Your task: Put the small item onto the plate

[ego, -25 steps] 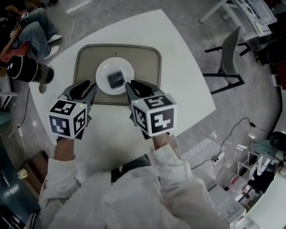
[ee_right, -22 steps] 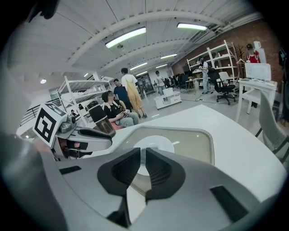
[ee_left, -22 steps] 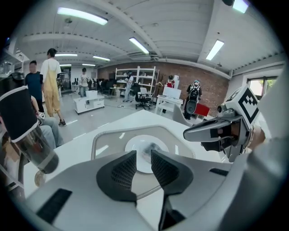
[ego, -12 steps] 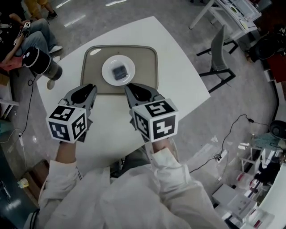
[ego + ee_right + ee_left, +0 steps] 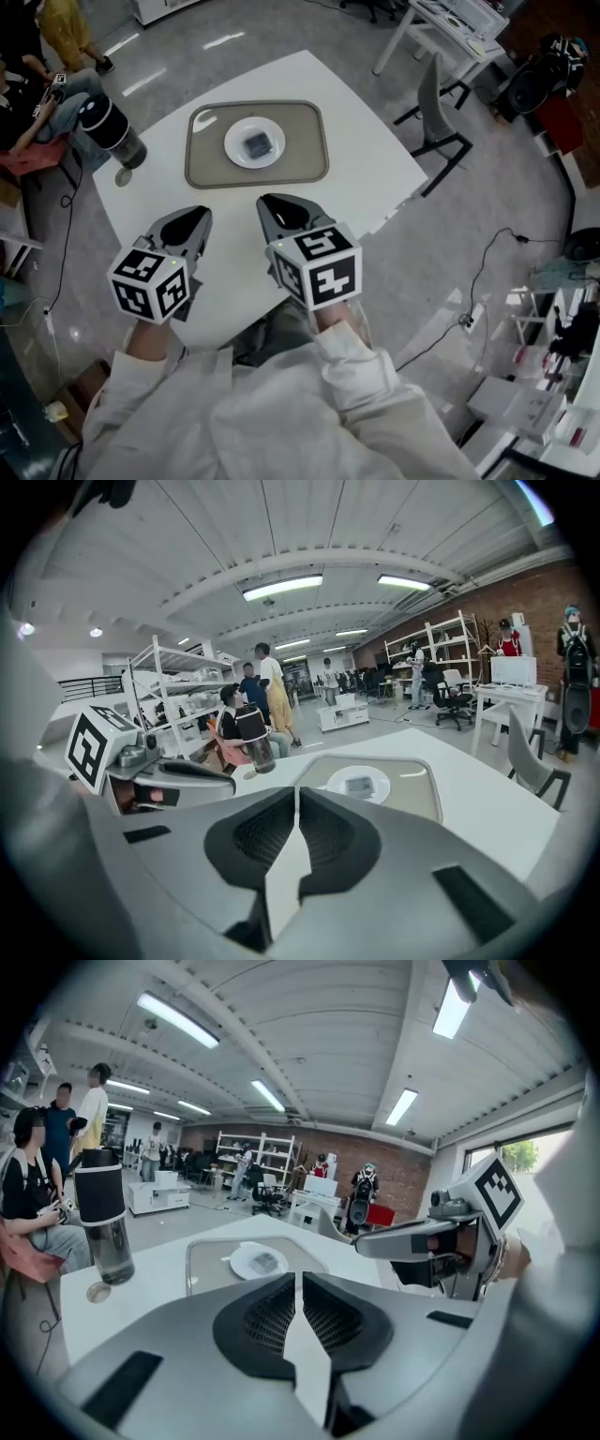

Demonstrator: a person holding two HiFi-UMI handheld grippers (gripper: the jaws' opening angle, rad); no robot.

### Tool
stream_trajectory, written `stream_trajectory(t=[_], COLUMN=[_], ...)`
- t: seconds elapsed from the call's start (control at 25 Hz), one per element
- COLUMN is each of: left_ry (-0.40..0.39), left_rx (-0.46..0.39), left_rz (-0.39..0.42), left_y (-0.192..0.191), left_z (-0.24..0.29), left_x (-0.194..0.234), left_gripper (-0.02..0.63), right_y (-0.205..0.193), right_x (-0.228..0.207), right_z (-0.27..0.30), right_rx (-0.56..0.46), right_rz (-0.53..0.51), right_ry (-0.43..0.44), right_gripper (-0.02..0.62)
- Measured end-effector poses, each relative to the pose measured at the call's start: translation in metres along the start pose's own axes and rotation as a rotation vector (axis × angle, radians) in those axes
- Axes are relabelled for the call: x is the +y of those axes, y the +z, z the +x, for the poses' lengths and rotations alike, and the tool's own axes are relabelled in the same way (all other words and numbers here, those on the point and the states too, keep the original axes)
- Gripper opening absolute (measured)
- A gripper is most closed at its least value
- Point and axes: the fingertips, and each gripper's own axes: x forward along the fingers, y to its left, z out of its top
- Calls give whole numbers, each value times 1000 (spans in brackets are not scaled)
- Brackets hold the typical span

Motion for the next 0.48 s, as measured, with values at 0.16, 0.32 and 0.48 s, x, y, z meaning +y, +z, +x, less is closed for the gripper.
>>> stream_trajectory(t=[0.16,0.32,0.48], left_ry=[-49,-70,-87], left_rx=[42,28,-5], left_rz=[17,11,18], left_y=[-29,-40,-41], left_z=[-22,-38,-54], left_x=[-20,-34,-49], left_gripper=[28,25,25], right_y=[-16,-32,-38], right_x=[39,69,86], right_z=[-16,-25,-36], right_rx=[-28,-32,-27], right_rz=[40,20,-19], right_ry=[13,29,48], right_gripper=[26,26,23])
